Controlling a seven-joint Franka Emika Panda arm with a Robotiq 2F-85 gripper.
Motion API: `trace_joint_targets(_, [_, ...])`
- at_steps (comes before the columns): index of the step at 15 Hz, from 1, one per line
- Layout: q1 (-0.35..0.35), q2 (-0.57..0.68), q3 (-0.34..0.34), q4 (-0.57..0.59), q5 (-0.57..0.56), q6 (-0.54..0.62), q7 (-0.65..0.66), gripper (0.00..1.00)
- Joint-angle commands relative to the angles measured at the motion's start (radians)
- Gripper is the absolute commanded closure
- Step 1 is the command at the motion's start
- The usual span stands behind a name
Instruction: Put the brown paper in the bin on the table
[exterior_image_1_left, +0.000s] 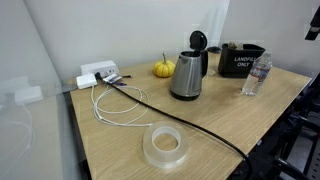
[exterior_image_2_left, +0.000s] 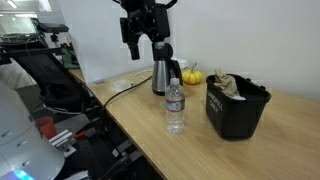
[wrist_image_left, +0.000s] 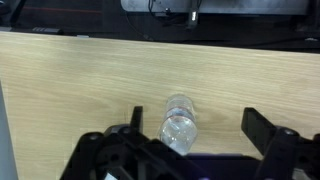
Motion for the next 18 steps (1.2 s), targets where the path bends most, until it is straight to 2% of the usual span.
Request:
trace_joint_targets(1, [0.000, 0.000, 0.000, 0.001, 0.001, -0.002, 0.000, 0.00])
trace_joint_targets(13, [0.000, 0.000, 0.000, 0.001, 0.001, -0.002, 0.000, 0.00])
trace_joint_targets(18, [-0.039, 0.038, 0.014, 0.077, -0.077, 0.010, 0.048, 0.00])
